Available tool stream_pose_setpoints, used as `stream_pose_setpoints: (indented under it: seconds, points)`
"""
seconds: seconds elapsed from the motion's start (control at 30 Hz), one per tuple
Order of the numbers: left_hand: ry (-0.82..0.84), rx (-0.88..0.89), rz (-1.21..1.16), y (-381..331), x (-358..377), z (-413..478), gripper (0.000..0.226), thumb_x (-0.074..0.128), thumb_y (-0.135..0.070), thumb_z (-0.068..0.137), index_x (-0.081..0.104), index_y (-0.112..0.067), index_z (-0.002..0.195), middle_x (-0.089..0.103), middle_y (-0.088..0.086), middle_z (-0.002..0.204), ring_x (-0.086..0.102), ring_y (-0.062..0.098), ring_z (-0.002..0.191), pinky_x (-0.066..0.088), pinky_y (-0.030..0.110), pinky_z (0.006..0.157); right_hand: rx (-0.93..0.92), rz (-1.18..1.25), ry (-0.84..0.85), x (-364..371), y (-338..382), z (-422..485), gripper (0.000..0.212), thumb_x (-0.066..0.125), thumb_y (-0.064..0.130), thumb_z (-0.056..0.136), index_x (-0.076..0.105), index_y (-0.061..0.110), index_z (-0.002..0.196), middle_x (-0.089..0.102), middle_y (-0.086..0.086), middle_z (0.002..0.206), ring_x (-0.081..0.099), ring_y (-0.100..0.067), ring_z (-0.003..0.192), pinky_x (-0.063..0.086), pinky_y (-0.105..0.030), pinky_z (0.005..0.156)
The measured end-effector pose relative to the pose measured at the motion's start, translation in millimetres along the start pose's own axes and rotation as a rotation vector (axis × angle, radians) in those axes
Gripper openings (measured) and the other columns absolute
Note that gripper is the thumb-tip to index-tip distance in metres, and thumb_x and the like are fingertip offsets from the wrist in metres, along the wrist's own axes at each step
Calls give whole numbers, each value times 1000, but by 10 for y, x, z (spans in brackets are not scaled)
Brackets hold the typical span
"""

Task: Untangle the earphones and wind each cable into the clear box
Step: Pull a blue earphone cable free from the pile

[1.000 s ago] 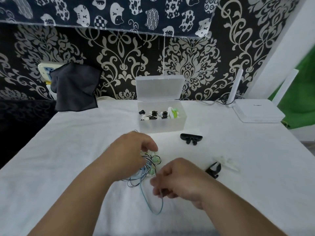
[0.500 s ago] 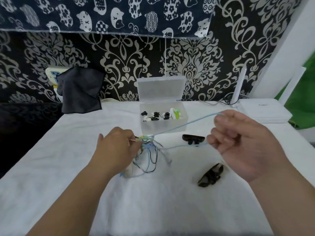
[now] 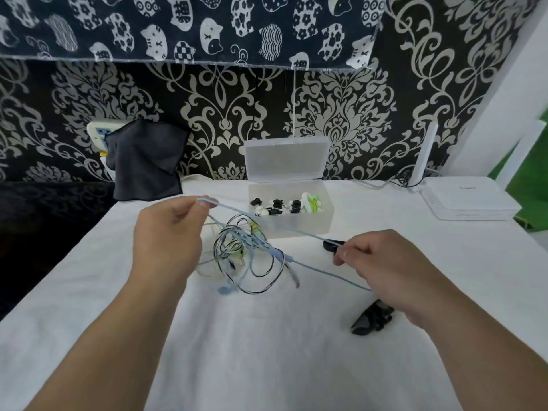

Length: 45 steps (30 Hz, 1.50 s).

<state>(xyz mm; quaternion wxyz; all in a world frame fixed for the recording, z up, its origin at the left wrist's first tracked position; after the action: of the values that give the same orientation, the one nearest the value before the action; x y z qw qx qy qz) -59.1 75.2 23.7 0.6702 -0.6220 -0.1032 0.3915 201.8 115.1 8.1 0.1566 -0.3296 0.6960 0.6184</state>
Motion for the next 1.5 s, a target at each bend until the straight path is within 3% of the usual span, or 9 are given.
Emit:
stream_pose_setpoints:
  seconds: [0.2,0.3,0.5,0.63,0.7,0.87,1.07,1.33,1.5]
  points:
    - [69,-4,-42,-34,10,-16,43,57,-33,97,58,-10,61,64,-1,60,55,20,59,43,36,64,-111,-329,-37,113,72,13,13,68,33,88,69,24,78,56,7,66,52,-7,60,33,-21,49]
    - [-24,-71,-75,-38,-48,5,43,69,-26,88,43,-4,63,41,9,57,32,21,52,27,27,47,-92,-434,8,166,67,34,14,67,37,89,70,25,83,53,9,69,50,-4,62,30,-21,51]
    - [-218,132,354,-41,-266,97,31,70,-21,84,47,-15,64,53,-4,52,48,22,55,32,31,56,-19,-417,-219,115,-26,161,20,62,23,92,67,29,74,64,6,73,58,-14,66,40,-26,53]
    - [75,-255,-231,-40,-119,68,57,60,-54,90,48,-11,55,49,-1,44,60,22,53,43,34,68,-31,-205,-29,215,-59,179,32,70,23,86,67,29,118,62,14,90,60,-2,81,42,-17,62]
    - [161,-189,-95,-92,-30,-21,59,64,-55,86,39,-12,56,40,-2,42,52,21,48,41,33,64,-104,-130,56,275,16,132,54,76,22,81,58,34,130,64,15,100,63,1,93,46,-17,74]
    - [300,307,318,-260,224,-346,23,65,-16,87,48,-31,92,49,-12,69,47,5,62,35,23,55,-258,286,312,386,401,-84,71,74,22,68,54,29,136,72,9,111,65,0,109,50,-27,98]
    - [348,515,583,-218,316,-441,76,61,2,78,30,-30,140,44,-10,126,44,15,116,36,23,84,31,651,313,322,530,-120,36,59,23,78,70,2,104,76,-21,86,74,-31,87,46,-38,101]
    - [492,549,438,-254,369,-482,74,63,1,78,43,-33,141,47,-17,97,42,0,92,35,12,72,-173,439,306,368,535,-148,9,71,7,88,72,2,81,75,-10,74,71,-18,72,55,-18,75]
    - [473,364,357,-123,290,-339,22,64,-22,91,60,-39,104,60,-17,63,55,2,60,38,13,55,-251,893,161,151,576,-104,15,66,19,77,73,7,82,70,-10,77,68,-22,76,58,-35,83]
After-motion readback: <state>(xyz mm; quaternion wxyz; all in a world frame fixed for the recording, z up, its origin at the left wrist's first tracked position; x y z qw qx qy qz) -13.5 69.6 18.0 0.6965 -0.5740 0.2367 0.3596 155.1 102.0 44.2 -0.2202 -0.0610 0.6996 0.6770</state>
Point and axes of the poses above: each hand's wrist, its own z-axis towards the middle knuckle, its own x-axis out of the palm, y = z × x, the point moved 2 cm from there along z, towards the middle knuckle
